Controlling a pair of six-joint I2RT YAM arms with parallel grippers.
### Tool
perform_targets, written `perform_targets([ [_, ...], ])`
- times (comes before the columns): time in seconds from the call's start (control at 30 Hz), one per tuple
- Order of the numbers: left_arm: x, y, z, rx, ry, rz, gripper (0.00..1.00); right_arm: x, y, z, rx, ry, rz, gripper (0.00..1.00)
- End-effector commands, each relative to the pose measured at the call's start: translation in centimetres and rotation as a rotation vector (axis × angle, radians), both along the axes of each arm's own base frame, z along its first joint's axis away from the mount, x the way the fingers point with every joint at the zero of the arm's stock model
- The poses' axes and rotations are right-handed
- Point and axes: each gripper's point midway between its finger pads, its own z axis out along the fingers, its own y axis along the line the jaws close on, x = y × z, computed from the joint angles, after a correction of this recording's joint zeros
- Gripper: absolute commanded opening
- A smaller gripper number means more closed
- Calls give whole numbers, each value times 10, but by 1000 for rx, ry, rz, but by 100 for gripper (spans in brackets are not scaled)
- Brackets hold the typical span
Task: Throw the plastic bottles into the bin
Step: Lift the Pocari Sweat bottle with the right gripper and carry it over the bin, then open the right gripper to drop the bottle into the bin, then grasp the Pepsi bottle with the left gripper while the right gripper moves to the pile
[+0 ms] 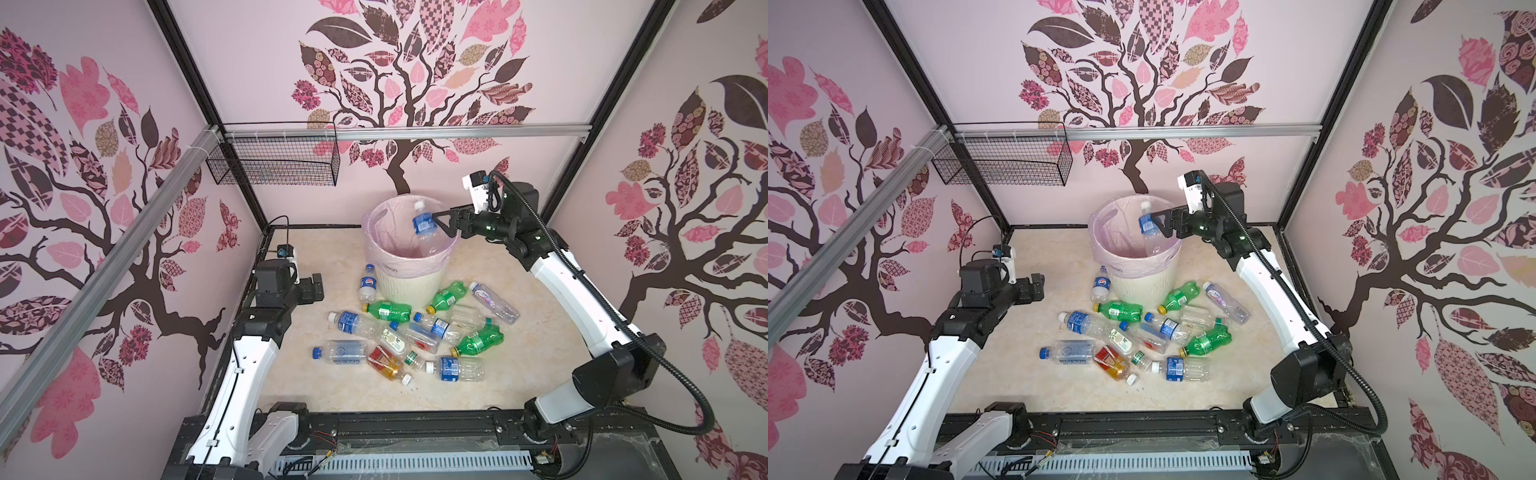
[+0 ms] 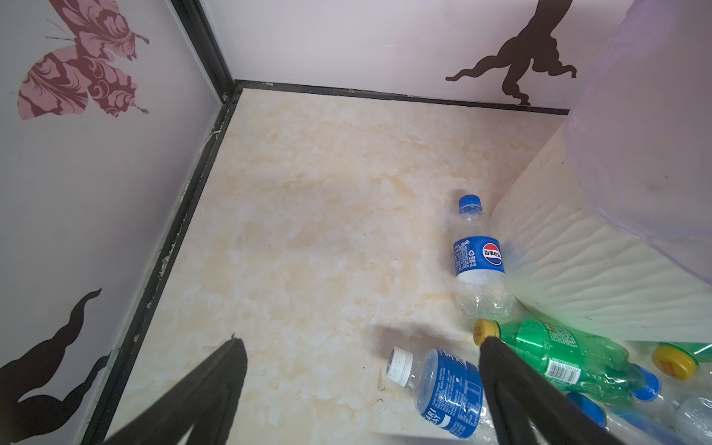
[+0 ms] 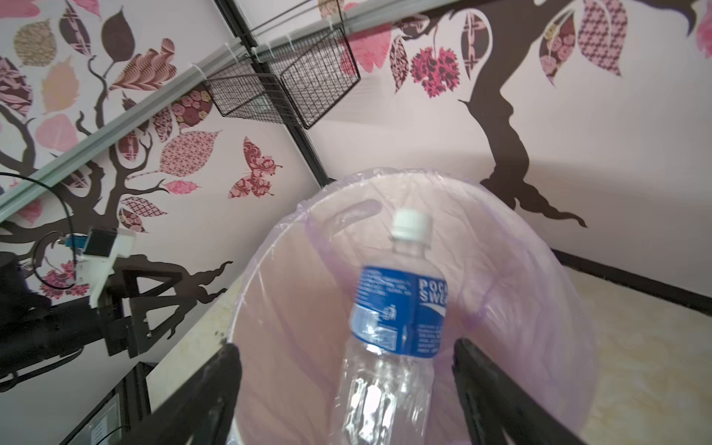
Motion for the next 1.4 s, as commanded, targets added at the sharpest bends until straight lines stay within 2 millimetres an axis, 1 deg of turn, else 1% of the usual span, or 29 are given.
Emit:
perform_targets([
  [0.0,5,-6,6,-18,-4,-30,98,-19,-16,37,-18,-104,-49,92],
  [0.13,13,-15,-1,-72,16,-50,98,-38,-25,41,-39,-124,-67,93],
  [0.2,17,-19,-4,-96,20,-57,98,-51,-33,43,-40,-139,-87,94],
  [0.27,22,-23,-8,-119,26,-66,98,-60,-42,40,-49,-141,-122,95],
  [0.33,27,-29,-11,-142,41,-86,98,-68,-55,33,-64,-134,-184,95],
  [0.47,41,-44,-21,-198,77,-137,98,-82,-85,8,-107,-106,-323,97],
  [0.6,61,-59,-38,-286,127,-150,96,-89,-116,-25,-174,-56,-472,99],
  [0.7,76,-73,-56,-355,181,-161,94,-93,-129,-45,-199,-21,-534,100],
  [0.77,82,-88,-69,-393,234,-197,91,-93,-137,-56,-200,19,-571,100],
  [0.87,88,-108,-90,-366,301,-230,91,-94,-141,-68,-190,59,-582,99],
  [0.93,92,-115,-104,-312,334,-237,91,-97,-141,-71,-182,61,-582,100],
  [1.03,96,-122,-124,-256,396,-241,89,-101,-143,-77,-183,72,-584,100],
  [1.13,97,-125,-143,-217,443,-242,89,-107,-149,-83,-201,86,-603,100],
  [1.27,102,-130,-165,-236,475,-244,89,-116,-155,-87,-205,85,-617,100],
  [1.37,106,-141,-174,-278,497,-278,86,-119,-156,-90,-210,88,-618,100],
])
